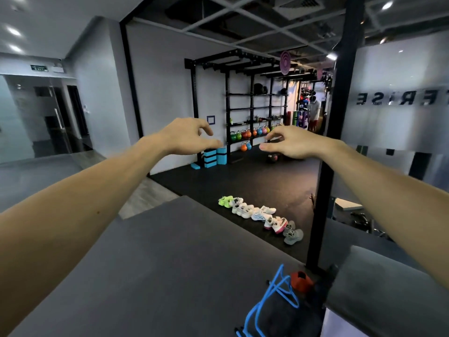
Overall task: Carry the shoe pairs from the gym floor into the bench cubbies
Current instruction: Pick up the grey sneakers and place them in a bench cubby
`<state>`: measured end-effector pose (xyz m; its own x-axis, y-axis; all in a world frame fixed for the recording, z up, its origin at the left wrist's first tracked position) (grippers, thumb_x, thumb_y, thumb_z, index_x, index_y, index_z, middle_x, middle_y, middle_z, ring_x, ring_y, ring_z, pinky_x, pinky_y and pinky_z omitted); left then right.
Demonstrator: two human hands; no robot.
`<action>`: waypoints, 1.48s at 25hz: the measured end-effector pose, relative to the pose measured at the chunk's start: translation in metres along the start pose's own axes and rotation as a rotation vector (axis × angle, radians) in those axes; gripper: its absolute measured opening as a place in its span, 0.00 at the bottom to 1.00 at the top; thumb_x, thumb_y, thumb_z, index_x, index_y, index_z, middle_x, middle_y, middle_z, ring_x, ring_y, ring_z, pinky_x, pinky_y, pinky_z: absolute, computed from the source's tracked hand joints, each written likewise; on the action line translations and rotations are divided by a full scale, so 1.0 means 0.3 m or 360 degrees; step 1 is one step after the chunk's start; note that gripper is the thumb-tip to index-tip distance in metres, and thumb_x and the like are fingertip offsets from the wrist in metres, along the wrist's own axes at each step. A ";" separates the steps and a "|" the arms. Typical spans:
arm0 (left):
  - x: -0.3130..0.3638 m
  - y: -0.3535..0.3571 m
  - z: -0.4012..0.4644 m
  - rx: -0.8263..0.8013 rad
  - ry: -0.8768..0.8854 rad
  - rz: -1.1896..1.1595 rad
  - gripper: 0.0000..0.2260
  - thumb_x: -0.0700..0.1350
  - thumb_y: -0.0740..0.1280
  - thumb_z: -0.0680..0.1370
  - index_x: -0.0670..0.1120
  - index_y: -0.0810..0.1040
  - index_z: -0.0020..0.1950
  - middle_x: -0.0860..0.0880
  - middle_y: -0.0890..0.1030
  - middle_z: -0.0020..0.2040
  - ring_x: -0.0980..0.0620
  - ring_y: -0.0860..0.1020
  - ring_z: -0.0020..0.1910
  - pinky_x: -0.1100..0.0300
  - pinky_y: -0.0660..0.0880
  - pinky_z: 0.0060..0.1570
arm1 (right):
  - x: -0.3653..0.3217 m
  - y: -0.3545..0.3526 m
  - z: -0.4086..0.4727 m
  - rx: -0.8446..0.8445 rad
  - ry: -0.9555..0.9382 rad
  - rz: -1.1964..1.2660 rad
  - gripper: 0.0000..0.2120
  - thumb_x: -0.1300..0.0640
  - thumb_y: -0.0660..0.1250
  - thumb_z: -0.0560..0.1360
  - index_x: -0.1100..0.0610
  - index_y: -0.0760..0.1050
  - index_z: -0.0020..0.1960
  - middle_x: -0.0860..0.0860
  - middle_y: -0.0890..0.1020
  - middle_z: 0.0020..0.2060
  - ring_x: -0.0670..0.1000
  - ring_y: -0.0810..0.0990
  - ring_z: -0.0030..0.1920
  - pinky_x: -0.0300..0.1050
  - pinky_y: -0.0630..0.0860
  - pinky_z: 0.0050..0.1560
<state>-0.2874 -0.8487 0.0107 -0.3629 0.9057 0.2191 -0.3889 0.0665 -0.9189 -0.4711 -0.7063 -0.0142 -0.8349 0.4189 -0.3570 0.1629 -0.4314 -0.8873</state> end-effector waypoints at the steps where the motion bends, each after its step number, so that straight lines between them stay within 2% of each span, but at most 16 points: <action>1: -0.041 0.023 0.068 -0.0018 0.0031 -0.0008 0.25 0.62 0.64 0.75 0.50 0.73 0.67 0.47 0.74 0.65 0.48 0.72 0.63 0.59 0.65 0.53 | 0.010 0.027 0.070 -0.0004 0.0025 -0.0006 0.27 0.37 0.65 0.72 0.54 0.72 0.64 0.53 0.73 0.64 0.53 0.72 0.63 0.47 0.69 0.62; 6: -0.248 0.176 0.425 -0.0009 0.0146 -0.0068 0.26 0.61 0.66 0.75 0.50 0.71 0.68 0.49 0.72 0.68 0.50 0.70 0.65 0.61 0.63 0.54 | 0.130 0.147 0.409 0.0008 0.0148 0.0023 0.29 0.37 0.65 0.72 0.54 0.70 0.66 0.53 0.71 0.68 0.53 0.70 0.66 0.48 0.67 0.66; 11: -0.397 0.317 0.878 -0.0024 0.0271 -0.0061 0.26 0.61 0.66 0.75 0.51 0.69 0.69 0.48 0.72 0.66 0.52 0.71 0.57 0.59 0.65 0.52 | 0.345 0.233 0.801 0.0064 0.0272 0.0050 0.29 0.40 0.64 0.74 0.55 0.68 0.69 0.53 0.72 0.66 0.52 0.71 0.64 0.42 0.66 0.57; 16: -0.511 0.388 1.319 0.0001 0.0312 -0.0127 0.24 0.61 0.67 0.74 0.52 0.71 0.66 0.49 0.73 0.66 0.49 0.71 0.63 0.59 0.66 0.53 | 0.497 0.256 1.164 0.0063 0.0352 0.0039 0.29 0.40 0.64 0.75 0.55 0.66 0.70 0.53 0.70 0.68 0.53 0.70 0.66 0.44 0.66 0.60; 22: -0.634 0.581 1.808 -0.0045 0.0453 -0.0185 0.26 0.63 0.67 0.73 0.52 0.71 0.67 0.49 0.71 0.68 0.50 0.71 0.64 0.58 0.67 0.56 | 0.686 0.334 1.546 0.0078 0.0432 -0.0063 0.29 0.39 0.64 0.74 0.54 0.67 0.69 0.53 0.70 0.68 0.52 0.71 0.64 0.43 0.67 0.58; 26: -0.726 0.749 2.169 -0.0081 0.0591 -0.0247 0.26 0.64 0.67 0.72 0.52 0.72 0.66 0.49 0.71 0.67 0.49 0.71 0.64 0.54 0.70 0.59 | 0.869 0.426 1.821 0.0100 0.0562 -0.0078 0.29 0.39 0.63 0.75 0.55 0.67 0.69 0.52 0.69 0.69 0.53 0.69 0.67 0.42 0.64 0.60; 30: -0.761 0.879 2.486 -0.0171 0.0699 -0.0238 0.25 0.63 0.67 0.73 0.52 0.72 0.66 0.49 0.73 0.64 0.50 0.73 0.59 0.55 0.72 0.55 | 1.023 0.477 2.031 0.0177 0.0694 -0.0095 0.26 0.42 0.64 0.76 0.55 0.68 0.68 0.52 0.69 0.69 0.53 0.68 0.68 0.44 0.63 0.63; 34: -0.702 1.031 2.766 -0.0255 0.0863 -0.0343 0.23 0.61 0.68 0.74 0.51 0.73 0.65 0.50 0.74 0.63 0.51 0.74 0.58 0.55 0.72 0.55 | 1.208 0.521 2.169 0.0249 0.0872 -0.0079 0.27 0.42 0.64 0.76 0.56 0.69 0.68 0.53 0.72 0.67 0.53 0.71 0.65 0.43 0.65 0.60; 37: -0.638 1.180 2.968 -0.0313 0.0945 -0.0342 0.26 0.63 0.68 0.72 0.53 0.72 0.66 0.49 0.74 0.62 0.50 0.74 0.56 0.52 0.74 0.55 | 1.380 0.512 2.251 0.0356 0.1000 -0.0039 0.24 0.43 0.65 0.75 0.55 0.71 0.66 0.53 0.75 0.63 0.54 0.75 0.61 0.43 0.69 0.58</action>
<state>-1.1095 -1.3713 -0.0642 0.2560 0.9369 0.2382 -0.2180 0.2960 -0.9300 -1.1469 -1.1387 -0.1011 -0.3610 0.7873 -0.4999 -0.0219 -0.5430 -0.8394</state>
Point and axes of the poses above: each hand's wrist, its own z-axis towards the middle knuckle, its own y-axis out of the palm, x = y × z, the point moved 7 cm from there along z, towards the middle knuckle
